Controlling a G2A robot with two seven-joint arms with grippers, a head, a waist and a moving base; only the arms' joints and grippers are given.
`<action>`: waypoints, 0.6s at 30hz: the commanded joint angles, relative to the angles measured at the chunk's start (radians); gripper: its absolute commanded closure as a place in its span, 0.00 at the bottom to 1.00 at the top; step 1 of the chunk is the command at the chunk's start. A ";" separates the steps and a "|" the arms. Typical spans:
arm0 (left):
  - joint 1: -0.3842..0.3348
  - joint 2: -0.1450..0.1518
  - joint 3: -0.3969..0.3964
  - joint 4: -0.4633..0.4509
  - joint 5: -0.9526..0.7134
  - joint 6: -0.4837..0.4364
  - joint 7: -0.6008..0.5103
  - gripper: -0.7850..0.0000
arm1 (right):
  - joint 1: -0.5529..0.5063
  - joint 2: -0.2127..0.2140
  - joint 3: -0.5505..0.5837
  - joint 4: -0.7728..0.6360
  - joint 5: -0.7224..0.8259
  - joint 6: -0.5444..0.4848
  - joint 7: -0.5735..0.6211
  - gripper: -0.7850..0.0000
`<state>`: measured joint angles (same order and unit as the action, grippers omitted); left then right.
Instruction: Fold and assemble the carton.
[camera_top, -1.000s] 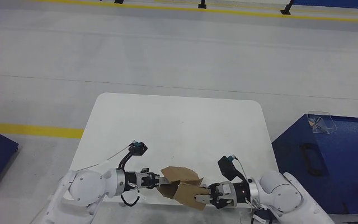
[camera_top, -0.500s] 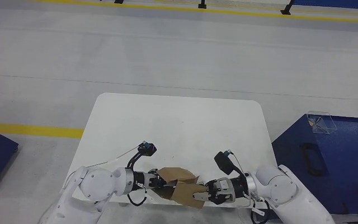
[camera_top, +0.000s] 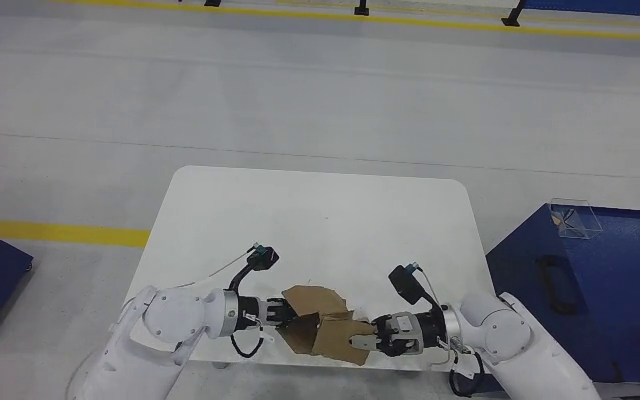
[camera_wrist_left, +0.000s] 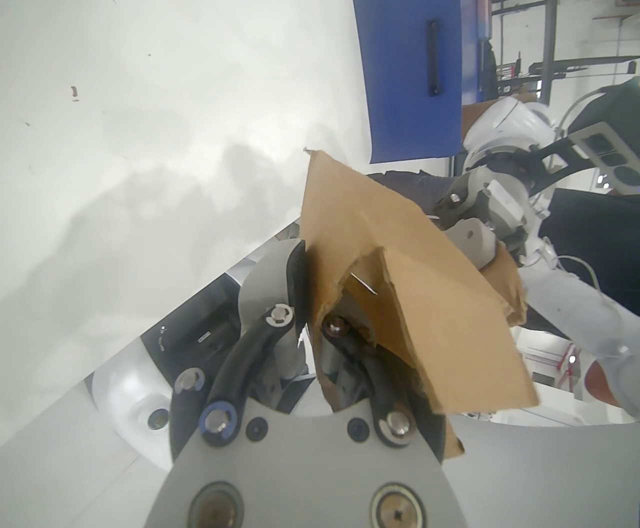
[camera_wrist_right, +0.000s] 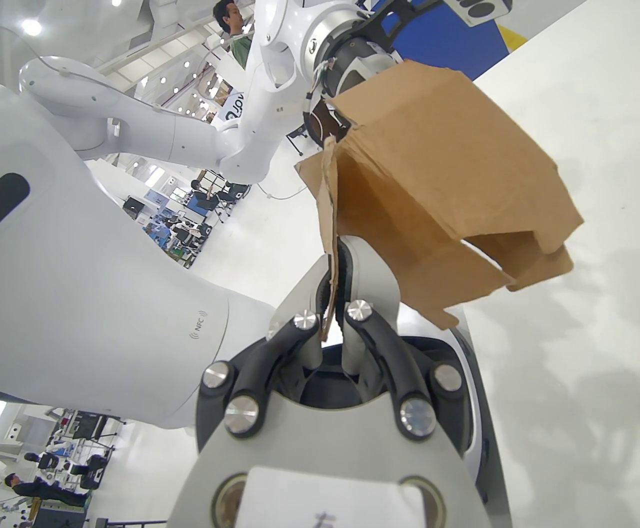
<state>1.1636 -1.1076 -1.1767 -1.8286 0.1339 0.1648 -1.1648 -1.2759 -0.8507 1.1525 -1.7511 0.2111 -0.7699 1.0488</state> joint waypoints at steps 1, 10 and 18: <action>-0.013 0.000 0.002 0.014 -0.012 0.015 -0.007 1.00 | -0.003 0.002 0.011 0.008 -0.006 0.010 -0.013 1.00; -0.027 0.003 -0.015 0.007 -0.011 0.081 0.035 1.00 | -0.003 0.002 0.015 0.010 -0.010 0.014 -0.019 0.00; -0.026 -0.007 -0.046 0.082 -0.269 0.184 0.019 1.00 | -0.039 0.003 0.115 0.009 -0.179 0.042 -0.241 0.00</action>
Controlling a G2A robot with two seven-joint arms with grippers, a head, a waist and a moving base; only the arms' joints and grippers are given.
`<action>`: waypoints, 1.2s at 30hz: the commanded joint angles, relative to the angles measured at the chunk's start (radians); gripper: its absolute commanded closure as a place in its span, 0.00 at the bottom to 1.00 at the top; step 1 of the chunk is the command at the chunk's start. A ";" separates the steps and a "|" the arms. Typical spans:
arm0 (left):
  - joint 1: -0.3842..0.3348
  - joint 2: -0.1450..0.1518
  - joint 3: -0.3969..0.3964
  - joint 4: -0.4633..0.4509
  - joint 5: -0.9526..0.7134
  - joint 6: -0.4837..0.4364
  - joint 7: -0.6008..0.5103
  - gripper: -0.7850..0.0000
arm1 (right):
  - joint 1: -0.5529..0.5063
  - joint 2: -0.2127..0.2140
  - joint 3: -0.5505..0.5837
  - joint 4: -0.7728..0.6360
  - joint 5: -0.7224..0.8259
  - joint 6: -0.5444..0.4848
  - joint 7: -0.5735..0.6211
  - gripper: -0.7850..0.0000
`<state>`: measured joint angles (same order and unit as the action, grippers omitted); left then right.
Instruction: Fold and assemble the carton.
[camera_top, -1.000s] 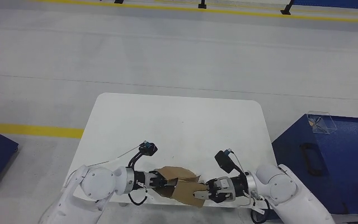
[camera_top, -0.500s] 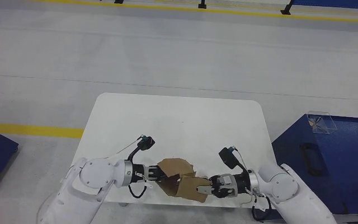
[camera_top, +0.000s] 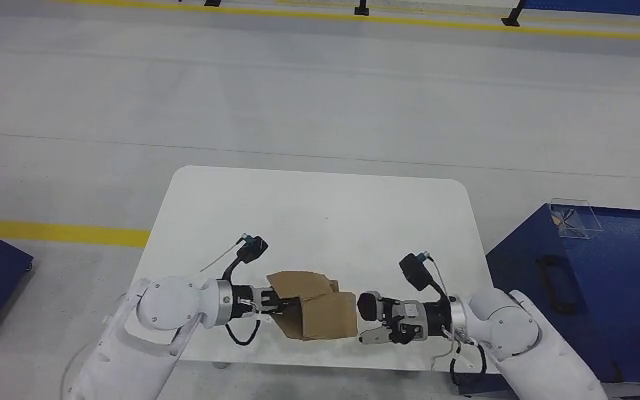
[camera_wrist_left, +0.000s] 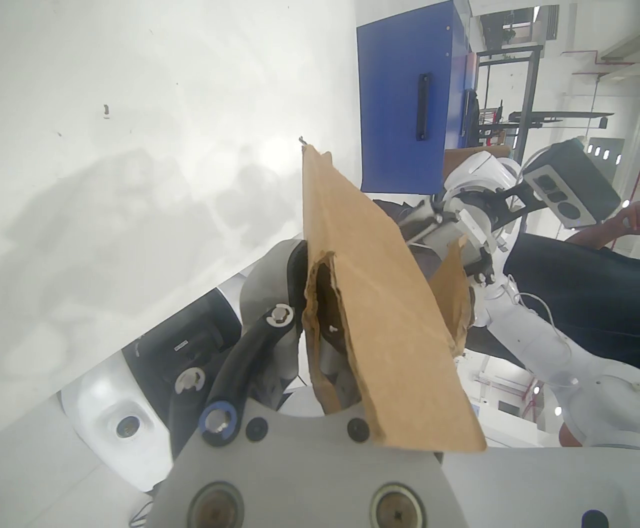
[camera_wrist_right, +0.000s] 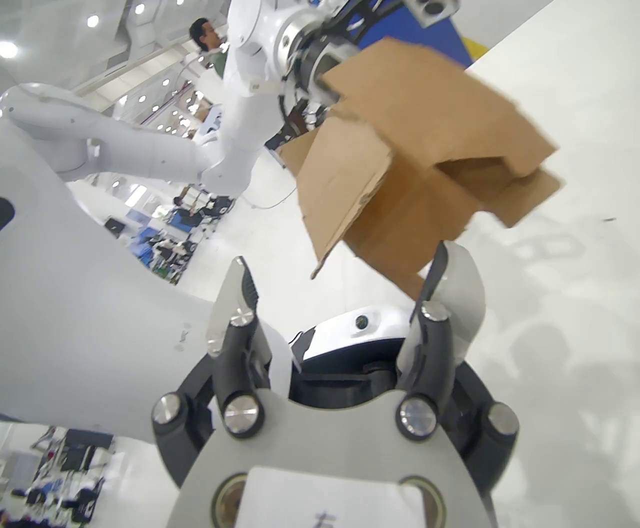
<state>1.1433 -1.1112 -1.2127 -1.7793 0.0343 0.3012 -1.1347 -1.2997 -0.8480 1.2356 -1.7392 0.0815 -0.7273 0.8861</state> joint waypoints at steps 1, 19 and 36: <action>-0.014 -0.009 -0.009 0.065 -0.270 0.082 -0.043 1.00 | -0.037 0.001 0.064 -0.009 -0.089 0.001 -0.143 0.00; -0.101 -0.063 0.137 0.323 -0.689 0.173 -0.013 1.00 | -0.174 0.003 0.211 -0.077 -0.285 0.119 -0.393 0.00; -0.140 -0.086 0.214 0.426 -0.866 0.316 0.043 1.00 | -0.173 -0.024 0.118 -0.121 -0.633 0.294 -0.488 0.00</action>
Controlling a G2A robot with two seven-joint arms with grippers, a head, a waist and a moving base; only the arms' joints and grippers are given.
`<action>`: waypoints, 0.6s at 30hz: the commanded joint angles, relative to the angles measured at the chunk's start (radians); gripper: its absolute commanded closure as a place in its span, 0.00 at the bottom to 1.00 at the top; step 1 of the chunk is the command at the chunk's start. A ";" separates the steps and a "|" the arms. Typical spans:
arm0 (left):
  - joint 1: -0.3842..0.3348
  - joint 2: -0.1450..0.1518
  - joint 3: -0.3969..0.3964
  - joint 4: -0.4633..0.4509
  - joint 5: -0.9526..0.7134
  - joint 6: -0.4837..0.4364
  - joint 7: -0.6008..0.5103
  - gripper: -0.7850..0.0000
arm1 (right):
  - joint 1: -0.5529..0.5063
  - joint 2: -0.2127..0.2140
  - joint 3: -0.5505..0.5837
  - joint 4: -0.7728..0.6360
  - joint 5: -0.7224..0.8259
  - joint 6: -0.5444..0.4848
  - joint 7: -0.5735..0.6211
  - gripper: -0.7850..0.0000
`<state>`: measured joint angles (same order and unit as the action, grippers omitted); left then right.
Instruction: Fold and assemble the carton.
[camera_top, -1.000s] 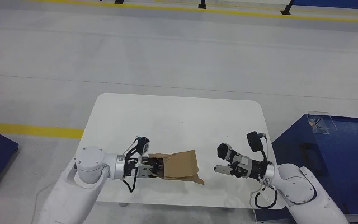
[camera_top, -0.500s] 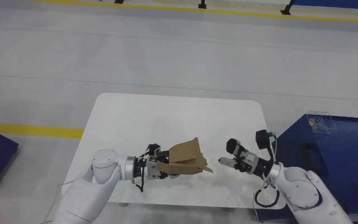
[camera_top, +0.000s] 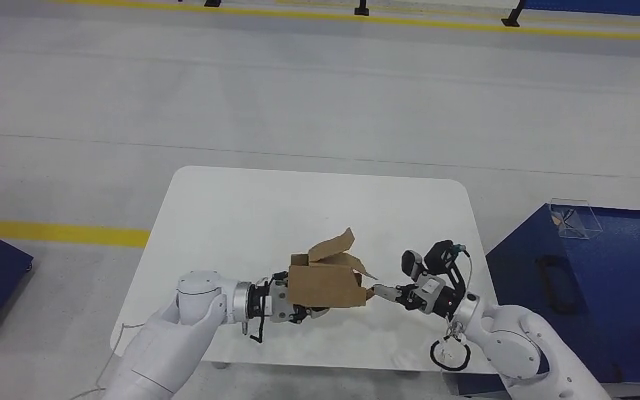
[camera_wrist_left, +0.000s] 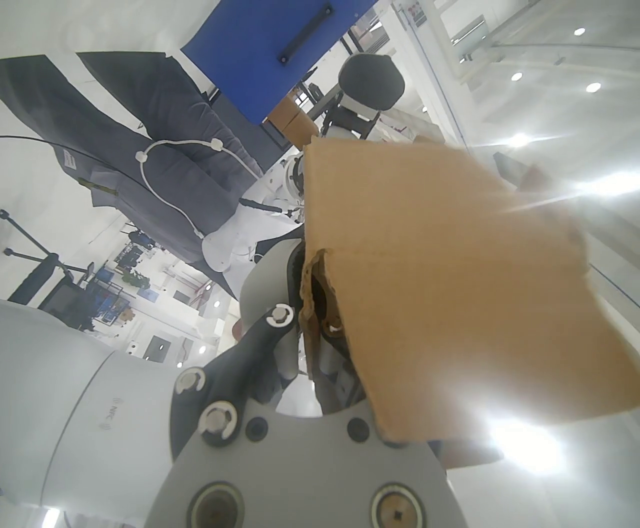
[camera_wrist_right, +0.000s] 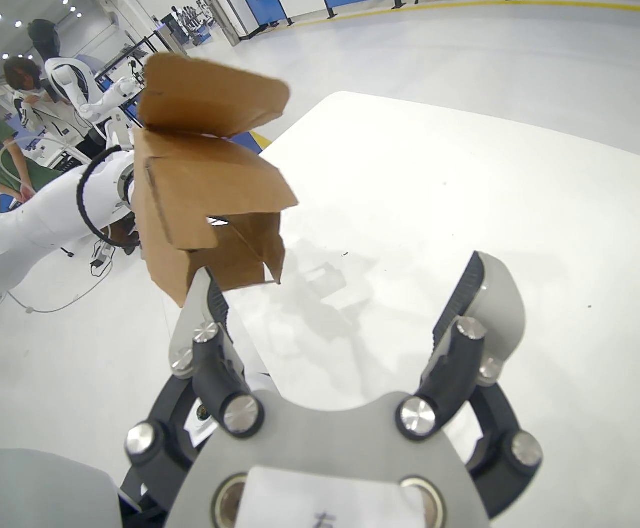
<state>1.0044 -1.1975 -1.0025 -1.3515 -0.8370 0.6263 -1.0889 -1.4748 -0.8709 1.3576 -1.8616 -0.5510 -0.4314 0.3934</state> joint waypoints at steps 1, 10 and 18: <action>-0.001 0.000 0.006 -0.005 0.006 -0.019 -0.009 1.00 | 0.005 -0.002 -0.009 0.005 -0.005 0.000 0.008 0.00; 0.001 0.006 0.012 -0.035 0.035 -0.106 -0.042 1.00 | 0.030 -0.016 -0.070 0.038 0.005 -0.014 0.032 0.00; 0.002 0.006 0.026 -0.041 0.041 -0.144 -0.044 1.00 | 0.073 -0.031 -0.140 0.071 0.030 -0.036 0.069 0.00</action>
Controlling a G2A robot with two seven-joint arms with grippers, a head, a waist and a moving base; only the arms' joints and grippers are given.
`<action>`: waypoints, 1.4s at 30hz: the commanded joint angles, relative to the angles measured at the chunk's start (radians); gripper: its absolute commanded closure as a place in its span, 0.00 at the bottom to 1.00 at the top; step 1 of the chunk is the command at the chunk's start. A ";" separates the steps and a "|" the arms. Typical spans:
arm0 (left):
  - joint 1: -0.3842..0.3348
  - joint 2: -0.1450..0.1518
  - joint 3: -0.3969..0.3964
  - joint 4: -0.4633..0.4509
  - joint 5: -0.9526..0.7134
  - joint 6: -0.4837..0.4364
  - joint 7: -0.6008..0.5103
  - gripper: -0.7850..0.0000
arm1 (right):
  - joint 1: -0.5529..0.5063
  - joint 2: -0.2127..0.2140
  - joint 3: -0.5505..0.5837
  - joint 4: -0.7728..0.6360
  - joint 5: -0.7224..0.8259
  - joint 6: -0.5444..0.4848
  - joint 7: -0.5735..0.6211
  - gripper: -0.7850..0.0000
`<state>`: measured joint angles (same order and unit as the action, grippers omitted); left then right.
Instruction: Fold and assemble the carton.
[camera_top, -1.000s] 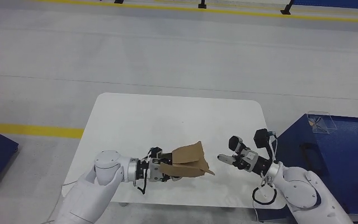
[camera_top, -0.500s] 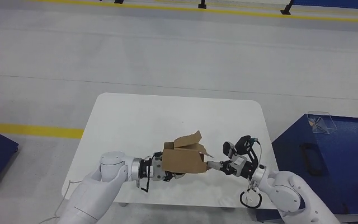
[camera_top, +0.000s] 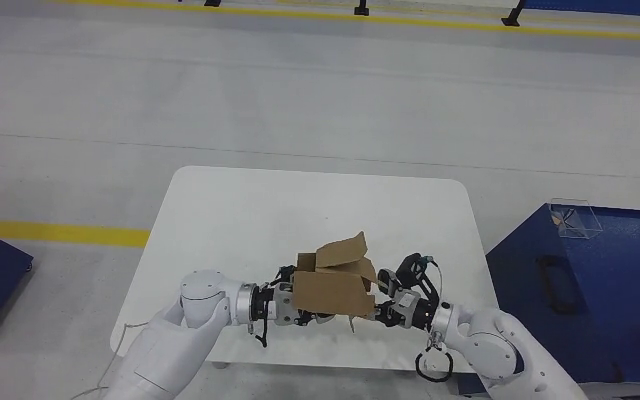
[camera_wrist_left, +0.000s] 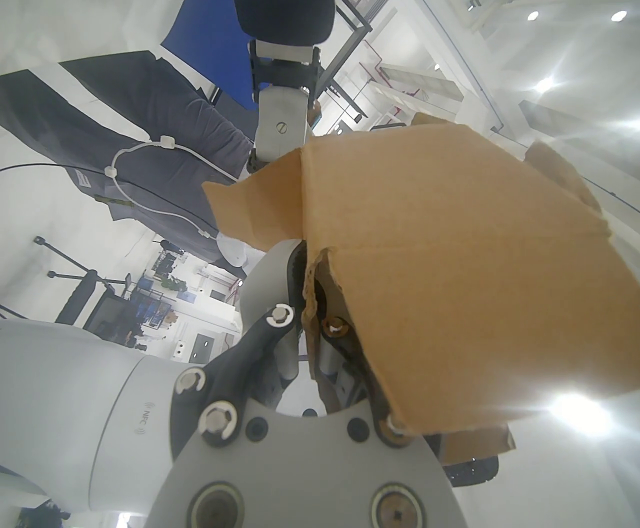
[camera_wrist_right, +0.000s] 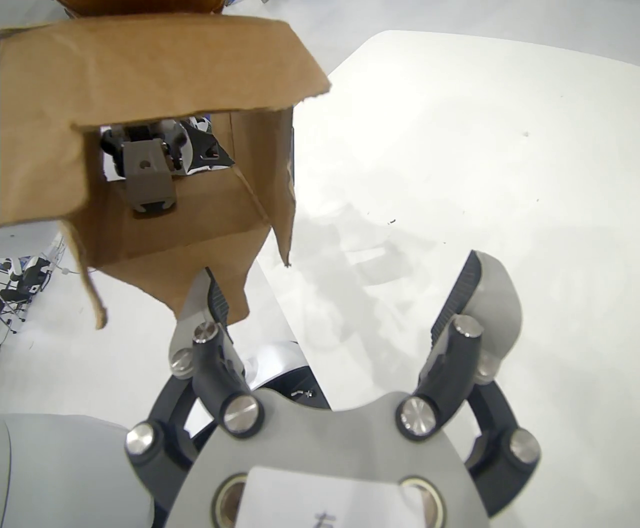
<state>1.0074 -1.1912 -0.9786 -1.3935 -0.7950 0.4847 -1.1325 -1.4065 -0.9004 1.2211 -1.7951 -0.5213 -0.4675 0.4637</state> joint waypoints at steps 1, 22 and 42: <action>-0.002 -0.001 0.005 0.002 0.000 -0.003 -0.001 1.00 | 0.010 -0.003 -0.004 0.007 0.000 0.002 -0.006 0.00; -0.018 0.004 0.001 0.044 0.008 -0.025 0.051 1.00 | -0.119 0.014 0.178 -0.119 0.066 -0.041 -0.016 0.00; -0.044 -0.006 0.033 0.071 -0.004 -0.063 0.035 1.00 | -0.051 -0.005 0.116 -0.073 0.055 -0.016 -0.005 0.00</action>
<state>0.9646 -1.1964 -0.9472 -1.3222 -0.7986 0.4250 -1.0946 -1.4576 -0.9052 1.3314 -1.8737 -0.4714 -0.4831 0.4579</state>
